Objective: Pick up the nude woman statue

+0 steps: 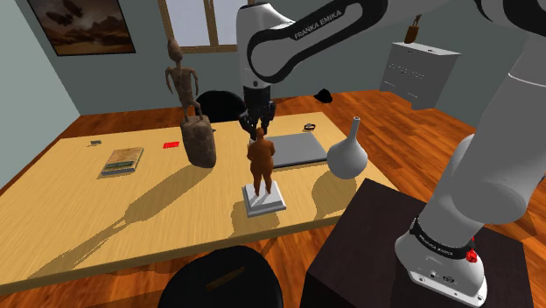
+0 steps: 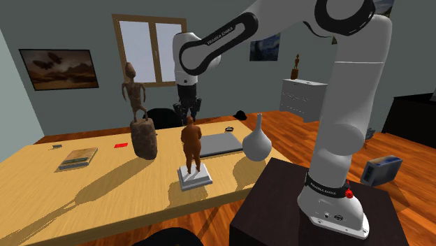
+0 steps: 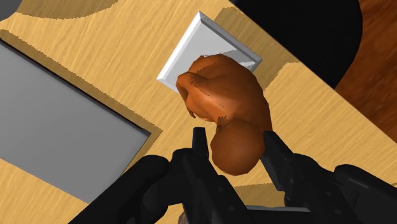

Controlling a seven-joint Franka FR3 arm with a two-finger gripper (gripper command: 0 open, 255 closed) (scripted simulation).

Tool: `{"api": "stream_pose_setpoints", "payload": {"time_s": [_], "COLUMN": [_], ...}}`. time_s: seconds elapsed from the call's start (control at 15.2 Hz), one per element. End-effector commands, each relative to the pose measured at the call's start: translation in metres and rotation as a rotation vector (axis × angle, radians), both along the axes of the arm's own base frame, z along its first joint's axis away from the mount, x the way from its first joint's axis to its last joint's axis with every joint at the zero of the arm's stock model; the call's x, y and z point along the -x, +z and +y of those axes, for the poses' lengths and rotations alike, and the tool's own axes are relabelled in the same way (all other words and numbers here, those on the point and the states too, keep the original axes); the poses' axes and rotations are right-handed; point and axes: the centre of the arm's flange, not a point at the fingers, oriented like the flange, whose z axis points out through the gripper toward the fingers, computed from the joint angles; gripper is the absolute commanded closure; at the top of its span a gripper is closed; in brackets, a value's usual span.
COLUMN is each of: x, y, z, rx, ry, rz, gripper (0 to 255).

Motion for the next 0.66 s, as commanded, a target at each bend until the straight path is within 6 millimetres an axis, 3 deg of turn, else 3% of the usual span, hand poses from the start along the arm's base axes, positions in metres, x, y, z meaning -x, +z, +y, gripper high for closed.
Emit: {"api": "stream_pose_setpoints", "payload": {"time_s": [0.0, 0.46, 0.59], "x": [0.0, 0.0, 0.0], "y": [0.014, 0.051, 0.051], "z": [0.001, 0.001, 0.001], "rx": [0.0, 0.0, 0.0], "ry": [0.0, 0.0, 0.0], "rz": [-0.002, -0.002, -0.002], "gripper": [255, 255, 255]}}
